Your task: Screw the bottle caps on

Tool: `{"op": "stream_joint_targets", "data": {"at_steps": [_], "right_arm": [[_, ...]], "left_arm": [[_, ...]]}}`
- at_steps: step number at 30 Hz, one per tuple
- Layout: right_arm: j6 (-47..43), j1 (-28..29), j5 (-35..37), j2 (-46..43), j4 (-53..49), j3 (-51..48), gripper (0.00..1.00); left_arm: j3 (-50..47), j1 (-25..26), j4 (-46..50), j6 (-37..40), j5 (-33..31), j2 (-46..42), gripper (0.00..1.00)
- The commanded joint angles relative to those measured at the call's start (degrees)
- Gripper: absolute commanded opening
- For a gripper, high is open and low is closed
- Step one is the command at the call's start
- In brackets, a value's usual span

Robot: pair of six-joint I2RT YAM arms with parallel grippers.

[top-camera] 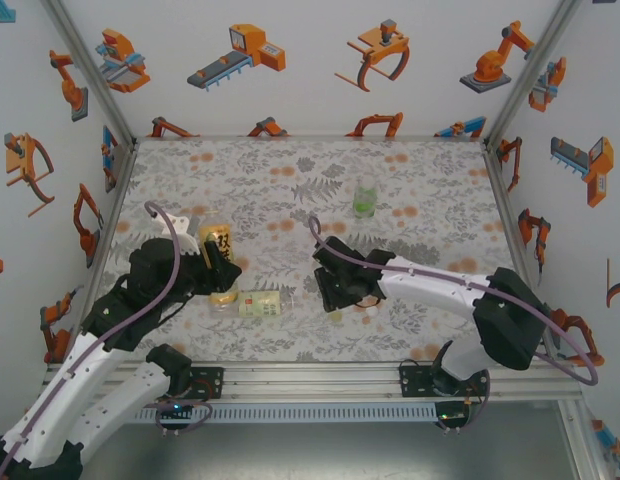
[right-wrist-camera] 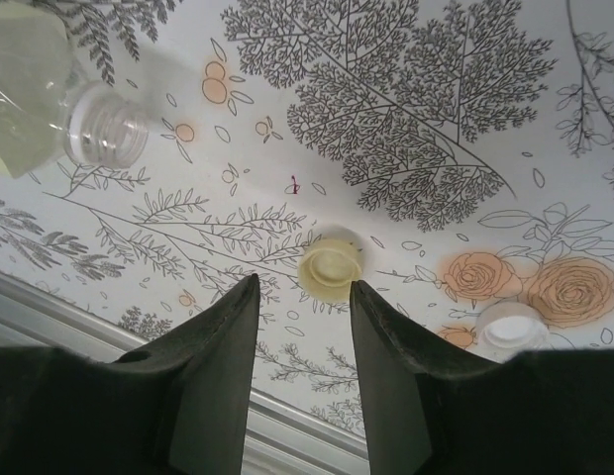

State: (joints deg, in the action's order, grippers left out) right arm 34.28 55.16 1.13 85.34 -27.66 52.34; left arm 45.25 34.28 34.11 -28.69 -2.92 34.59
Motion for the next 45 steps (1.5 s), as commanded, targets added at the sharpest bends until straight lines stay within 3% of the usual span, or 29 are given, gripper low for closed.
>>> {"op": "stream_joint_targets", "data": {"at_steps": [1, 27, 45], "right_arm": [[2.9, 1.2, 2.2, 0.5, -0.5, -1.2, 0.44], [6.0, 3.2, 1.8, 3.9, 4.6, -5.5, 0.46], [5.0, 3.2, 2.0, 0.9, 1.6, -1.2, 0.43]], "left_arm": [[-0.1, -0.4, -2.0, -0.3, 0.9, -0.4, 0.01], [-0.4, -0.4, -2.0, -0.8, 1.3, -0.1, 0.01], [-0.1, -0.4, -2.3, -0.6, 1.4, 0.8, 0.0]]}}
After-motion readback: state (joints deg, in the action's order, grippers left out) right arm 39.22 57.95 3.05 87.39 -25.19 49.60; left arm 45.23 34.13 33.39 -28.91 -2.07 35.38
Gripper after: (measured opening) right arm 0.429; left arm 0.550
